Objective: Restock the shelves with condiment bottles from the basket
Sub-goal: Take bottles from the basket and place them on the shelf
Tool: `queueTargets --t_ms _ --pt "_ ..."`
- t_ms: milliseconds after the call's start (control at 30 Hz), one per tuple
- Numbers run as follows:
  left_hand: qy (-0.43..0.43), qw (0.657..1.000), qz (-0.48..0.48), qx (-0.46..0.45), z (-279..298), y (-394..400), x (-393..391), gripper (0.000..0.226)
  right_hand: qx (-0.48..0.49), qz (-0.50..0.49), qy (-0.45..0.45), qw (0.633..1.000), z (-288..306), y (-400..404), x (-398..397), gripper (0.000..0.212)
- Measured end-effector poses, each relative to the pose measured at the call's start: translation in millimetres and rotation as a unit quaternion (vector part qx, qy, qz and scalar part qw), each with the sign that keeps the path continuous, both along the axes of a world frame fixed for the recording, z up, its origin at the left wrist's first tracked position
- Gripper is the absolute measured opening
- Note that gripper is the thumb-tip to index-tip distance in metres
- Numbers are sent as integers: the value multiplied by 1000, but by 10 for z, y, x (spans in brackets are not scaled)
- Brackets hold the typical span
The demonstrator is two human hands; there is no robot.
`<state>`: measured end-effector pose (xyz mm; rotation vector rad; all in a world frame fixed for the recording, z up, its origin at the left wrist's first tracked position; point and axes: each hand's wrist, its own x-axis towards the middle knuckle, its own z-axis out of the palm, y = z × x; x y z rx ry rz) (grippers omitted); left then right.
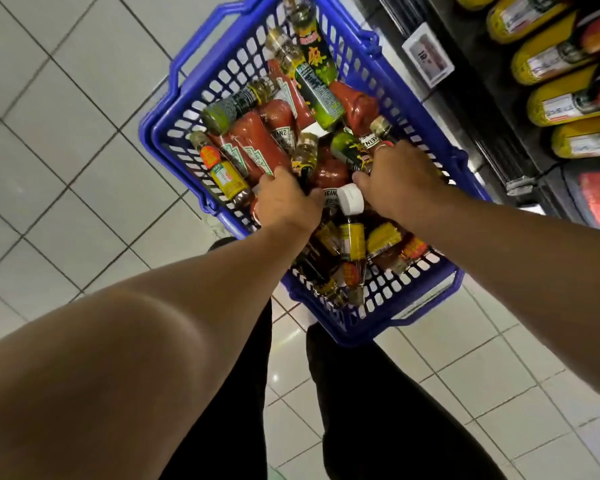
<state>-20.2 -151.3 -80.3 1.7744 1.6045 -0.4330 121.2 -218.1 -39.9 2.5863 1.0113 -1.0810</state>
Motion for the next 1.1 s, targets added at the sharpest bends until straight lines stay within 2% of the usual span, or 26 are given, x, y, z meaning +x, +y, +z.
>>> queueTargets --t_ms 67,133,200,267,333,433,500,533,600,633,667,700,733,800,867,933,967,1000,1067,1100 --pt "-5 998 24 -61 224 121 -30 42 43 -54 32 997 274 -49 21 46" --pt "-60 983 97 -143 618 226 -60 33 101 -98 51 989 694 -153 84 37" --pt "-138 945 174 -242 1150 293 -76 31 157 -153 61 974 1249 -271 176 33" --pt "-209 905 206 -308 1772 322 -107 27 216 -198 81 953 1850 -404 245 34" --pt "-275 865 211 -364 2477 319 -123 31 297 -245 152 910 2491 -530 287 38" --pt "-358 813 206 -410 3541 287 -186 37 406 -341 288 798 3448 -655 323 41" --pt "-395 780 212 -435 4201 235 -231 40 449 -400 357 714 4035 -628 280 28" --pt "-411 768 210 -444 4487 212 -244 43 465 -446 415 642 4299 -589 247 24" --pt "-440 751 199 -450 4992 181 -258 45 461 -517 550 467 4786 -499 148 21" --pt "-455 744 190 -451 5205 190 -252 47 449 -522 597 411 4998 -446 90 21" --pt "-470 735 178 -455 5397 207 -244 47 439 -517 630 379 5187 -385 13 24" --pt "-483 727 161 -460 5567 243 -240 47 435 -508 646 367 5360 -321 -58 28" --pt "-488 729 149 -457 5715 297 -236 46 433 -509 643 373 5499 -239 -136 33" --pt "-480 751 143 -430 5943 443 -262 48 425 -527 602 424 5710 -64 -297 35" --pt "-475 765 142 -410 6084 655 -321 46 412 -532 561 482 5858 132 -455 22" --pt "-483 772 130 -392 6211 936 -390 21 411 -534 516 528 5987 349 -565 15" --pt "-491 773 116 -384 6281 1103 -422 10 417 -538 496 539 6072 475 -609 11" --pt "-499 776 102 -373 6358 1277 -452 9 424 -539 489 538 6157 609 -646 9" --pt "-505 778 75 -367 6504 1602 -563 13 441 -539 474 538 6345 874 -733 14" --pt "-504 777 59 -372 6578 1775 -613 17 452 -538 450 551 6423 997 -771 12"
